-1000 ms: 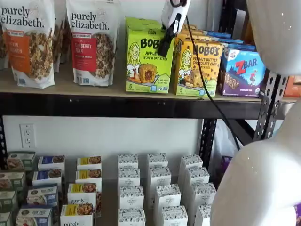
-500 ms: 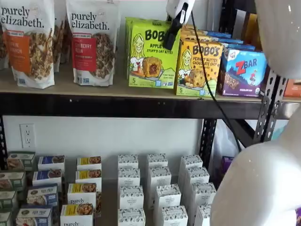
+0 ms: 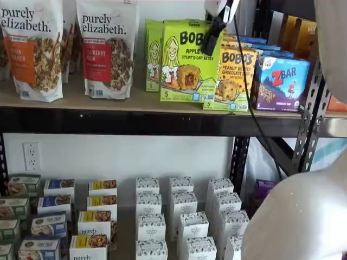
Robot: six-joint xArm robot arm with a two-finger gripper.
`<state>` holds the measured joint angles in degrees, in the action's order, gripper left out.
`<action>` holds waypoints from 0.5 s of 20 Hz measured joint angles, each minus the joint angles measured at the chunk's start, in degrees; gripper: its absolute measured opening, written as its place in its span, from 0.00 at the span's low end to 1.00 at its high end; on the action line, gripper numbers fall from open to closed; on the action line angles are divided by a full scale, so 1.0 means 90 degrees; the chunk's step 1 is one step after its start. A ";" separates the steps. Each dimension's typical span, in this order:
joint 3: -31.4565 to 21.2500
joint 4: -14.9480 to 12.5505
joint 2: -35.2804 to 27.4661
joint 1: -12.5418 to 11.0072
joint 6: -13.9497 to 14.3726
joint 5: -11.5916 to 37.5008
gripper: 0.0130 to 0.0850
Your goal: Pick the green box on the top shelf, the fourth from the left
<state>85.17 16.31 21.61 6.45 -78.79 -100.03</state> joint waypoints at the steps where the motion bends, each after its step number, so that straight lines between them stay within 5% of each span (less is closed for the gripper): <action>1: -0.0055 -0.0027 0.0081 -0.0033 -0.0032 -0.0049 0.06; 10: -0.0658 -0.0010 0.0864 -0.0490 -0.0422 -0.0583 0.06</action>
<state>79.24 16.22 29.39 2.04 -82.59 -105.27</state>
